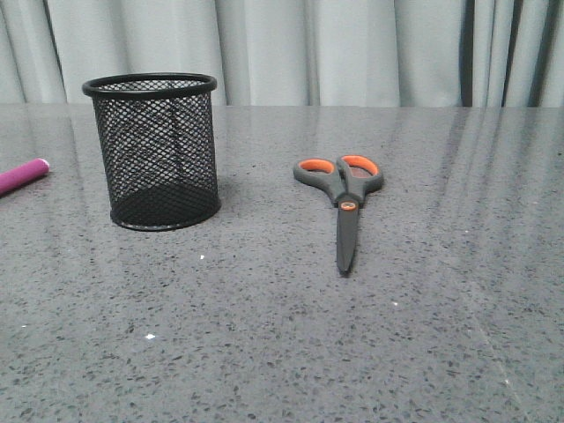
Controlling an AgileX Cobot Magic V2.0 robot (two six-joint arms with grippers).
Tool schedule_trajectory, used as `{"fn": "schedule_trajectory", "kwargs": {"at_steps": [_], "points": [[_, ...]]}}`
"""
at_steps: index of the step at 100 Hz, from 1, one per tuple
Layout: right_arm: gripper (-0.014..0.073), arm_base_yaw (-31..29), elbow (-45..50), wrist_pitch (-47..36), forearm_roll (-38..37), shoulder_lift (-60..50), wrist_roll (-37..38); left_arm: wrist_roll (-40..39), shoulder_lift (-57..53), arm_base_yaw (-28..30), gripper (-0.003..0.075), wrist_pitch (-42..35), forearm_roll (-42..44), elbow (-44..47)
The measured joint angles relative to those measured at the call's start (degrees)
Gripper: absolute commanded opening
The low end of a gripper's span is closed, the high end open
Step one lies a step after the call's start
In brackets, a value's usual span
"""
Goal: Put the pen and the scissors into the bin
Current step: 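Lower the left gripper and close it around the pink marker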
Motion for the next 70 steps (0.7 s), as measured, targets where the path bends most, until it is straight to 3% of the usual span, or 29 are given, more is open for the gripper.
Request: {"fn": "schedule_trajectory", "kwargs": {"at_steps": [32,42,57,70], "points": [[-0.004,0.0,-0.5,3.7,1.1,2.0,-1.5,0.0,6.1,0.0,-0.002,1.4,0.3,-1.8],[0.0064,0.0,-1.7,5.4,1.1,3.6,-3.4,0.0,7.1,0.0,-0.002,1.3,0.3,-1.8],[0.0314,0.0,-4.8,7.4,1.2,6.6,-4.2,1.0,9.2,0.0,-0.001,1.2,0.3,-1.9],[0.034,0.0,-7.5,8.9,1.5,9.2,-4.4,2.9,11.5,0.0,0.0126,1.2,-1.6,-1.9]]}}
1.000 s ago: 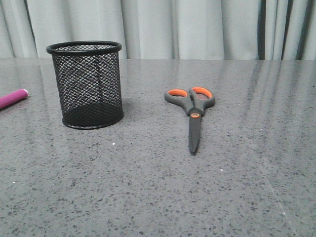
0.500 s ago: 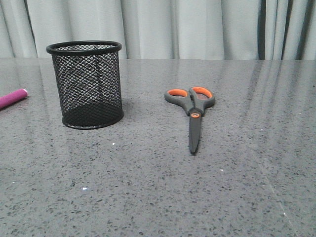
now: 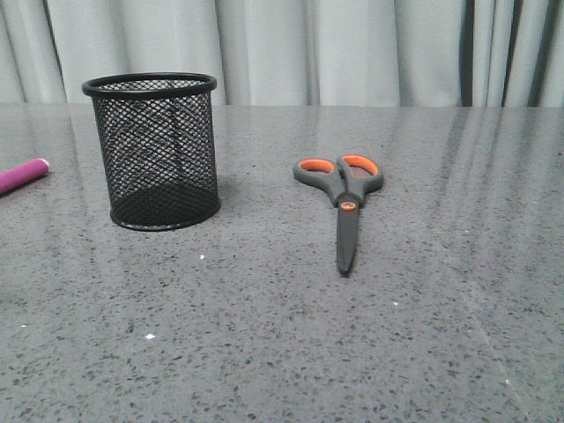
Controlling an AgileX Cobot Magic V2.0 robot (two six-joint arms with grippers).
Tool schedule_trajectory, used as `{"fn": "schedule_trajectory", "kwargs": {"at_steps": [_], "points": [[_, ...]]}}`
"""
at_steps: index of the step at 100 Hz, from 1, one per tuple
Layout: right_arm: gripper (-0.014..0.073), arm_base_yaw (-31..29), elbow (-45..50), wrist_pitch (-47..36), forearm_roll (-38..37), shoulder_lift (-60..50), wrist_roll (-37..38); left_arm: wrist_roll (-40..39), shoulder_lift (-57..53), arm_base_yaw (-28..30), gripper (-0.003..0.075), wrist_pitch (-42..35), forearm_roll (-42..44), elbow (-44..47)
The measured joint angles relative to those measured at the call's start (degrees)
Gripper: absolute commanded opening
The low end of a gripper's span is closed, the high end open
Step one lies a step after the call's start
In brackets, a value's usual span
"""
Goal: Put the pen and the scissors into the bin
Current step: 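Lower the left gripper and close it around the pink marker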
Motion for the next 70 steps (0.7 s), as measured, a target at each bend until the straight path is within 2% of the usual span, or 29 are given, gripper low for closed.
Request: {"fn": "schedule_trajectory", "kwargs": {"at_steps": [12,17,70], "points": [[0.034,0.0,-1.9,0.7,0.2,2.1,-0.1,4.2,3.0,0.0,0.0295,1.3,-3.8,-1.3],[0.034,0.0,-2.4,0.9,0.2,2.9,-0.1,5.7,4.8,0.0,0.0328,2.1,-5.0,-2.4],[0.034,0.0,-3.5,1.8,0.6,5.4,-2.1,16.7,29.3,0.0,0.0334,8.3,-6.3,-18.0]]}}
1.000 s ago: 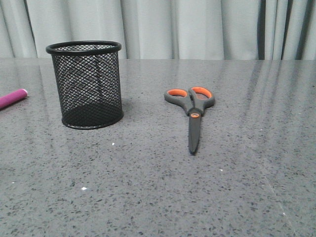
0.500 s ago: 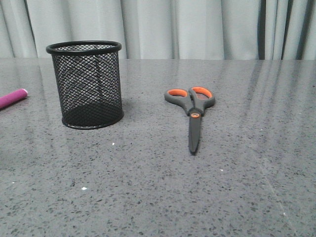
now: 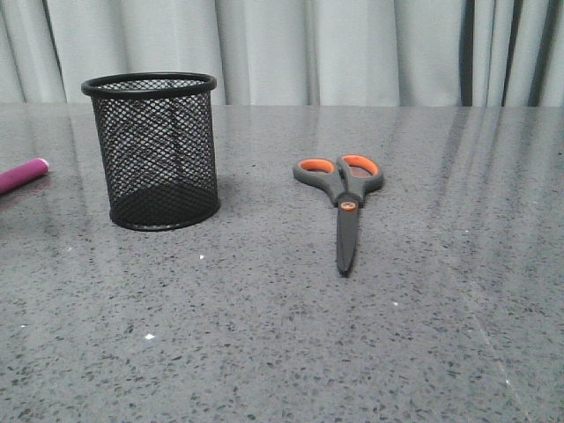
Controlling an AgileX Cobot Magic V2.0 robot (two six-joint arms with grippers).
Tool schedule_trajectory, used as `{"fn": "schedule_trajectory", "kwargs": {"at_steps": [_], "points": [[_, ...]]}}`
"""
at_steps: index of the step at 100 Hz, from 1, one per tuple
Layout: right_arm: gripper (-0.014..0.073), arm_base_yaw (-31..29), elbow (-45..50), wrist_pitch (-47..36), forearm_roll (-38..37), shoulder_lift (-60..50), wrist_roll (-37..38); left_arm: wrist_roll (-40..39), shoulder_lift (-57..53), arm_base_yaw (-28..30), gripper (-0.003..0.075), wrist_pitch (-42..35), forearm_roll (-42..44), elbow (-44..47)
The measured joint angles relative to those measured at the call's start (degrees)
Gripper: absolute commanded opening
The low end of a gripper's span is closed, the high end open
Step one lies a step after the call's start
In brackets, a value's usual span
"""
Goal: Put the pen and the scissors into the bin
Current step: 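Lower the left gripper and close it around the pink marker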
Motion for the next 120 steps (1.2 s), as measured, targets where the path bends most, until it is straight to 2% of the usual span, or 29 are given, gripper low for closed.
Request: {"fn": "schedule_trajectory", "kwargs": {"at_steps": [33,79,88,104,120], "points": [[0.034,0.0,0.0,0.0,0.0,0.0,-0.3,2.3,15.5,0.0,0.0334,4.7,0.6,-8.5],[0.034,0.0,0.0,0.0,0.0,0.0,-0.7,2.9,21.4,0.0,0.0328,5.1,0.9,-10.6],[0.034,0.0,0.0,0.0,0.0,0.0,-0.7,2.9,21.8,-0.7,0.0247,4.8,1.2,-10.8],[0.034,0.0,0.0,0.0,0.0,0.0,-0.7,2.9,22.0,-3.4,-0.0024,4.0,4.2,-11.0],[0.034,0.0,0.0,0.0,0.0,0.0,-0.7,2.9,22.0,-5.2,-0.0022,4.0,5.7,-11.1]]}}
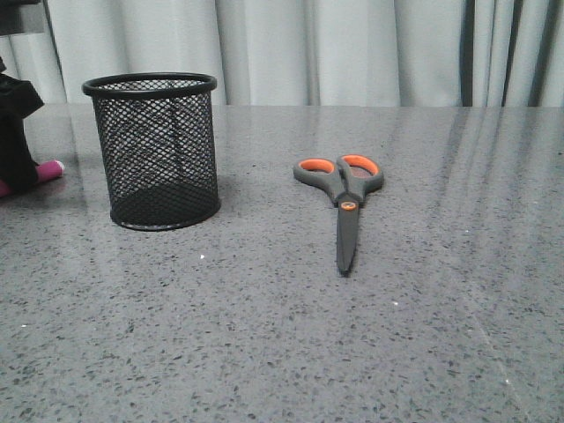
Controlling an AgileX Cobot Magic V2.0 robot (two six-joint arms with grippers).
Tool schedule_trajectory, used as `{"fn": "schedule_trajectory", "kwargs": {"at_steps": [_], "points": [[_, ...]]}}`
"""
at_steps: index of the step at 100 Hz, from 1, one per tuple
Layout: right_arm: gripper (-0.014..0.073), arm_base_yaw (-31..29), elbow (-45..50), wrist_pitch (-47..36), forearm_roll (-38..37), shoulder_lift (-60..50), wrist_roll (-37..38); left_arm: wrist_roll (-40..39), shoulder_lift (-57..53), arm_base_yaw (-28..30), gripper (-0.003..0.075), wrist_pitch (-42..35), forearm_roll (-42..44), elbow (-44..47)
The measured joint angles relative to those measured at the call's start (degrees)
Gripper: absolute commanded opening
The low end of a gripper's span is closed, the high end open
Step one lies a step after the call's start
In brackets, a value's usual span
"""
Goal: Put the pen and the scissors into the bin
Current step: 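Lower the left gripper and close it around the pink marker, then lift the pink marker with the left gripper over the mesh cup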
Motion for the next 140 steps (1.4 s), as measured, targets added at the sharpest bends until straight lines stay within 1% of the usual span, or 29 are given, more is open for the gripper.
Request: {"fn": "schedule_trajectory", "kwargs": {"at_steps": [22,33,42,52,63,83,97,109,121,140], "points": [[0.034,0.0,0.0,0.1,0.0,0.0,0.0,0.0,-2.7,-0.1,-0.0022,0.8,0.3,0.8],[0.034,0.0,0.0,0.1,0.0,0.0,0.0,0.0,-8.3,-0.3,-0.0022,1.0,0.0,0.8],[0.034,0.0,0.0,0.1,0.0,0.0,0.0,0.1,-13.9,-0.3,-0.0022,-0.2,-2.2,0.8],[0.034,0.0,0.0,0.1,0.0,0.0,0.0,1.9,-19.5,-0.3,-0.0022,-3.1,-7.0,0.8],[0.034,0.0,0.0,0.2,0.0,0.0,0.0,5.7,-23.9,-0.3,-0.0022,-7.0,-14.5,0.8],[0.034,0.0,0.0,0.4,0.1,0.0,0.0,14.6,-25.2,-0.8,-0.0022,-10.1,-27.8,1.5],[0.034,0.0,0.0,0.5,0.2,0.0,0.0,18.5,-25.0,-5.0,-0.0022,-15.5,-31.6,3.0],[0.034,0.0,0.0,0.5,0.6,0.0,0.0,21.1,-24.3,-10.4,-0.0022,-20.5,-32.5,3.7],[0.034,0.0,0.0,0.7,0.7,0.0,0.0,22.1,-22.2,-15.4,-0.0022,-24.7,-32.9,3.7],[0.034,0.0,0.0,1.4,1.1,0.0,0.0,22.5,-16.8,-19.0,-0.0022,-27.1,-33.1,3.8]]}}
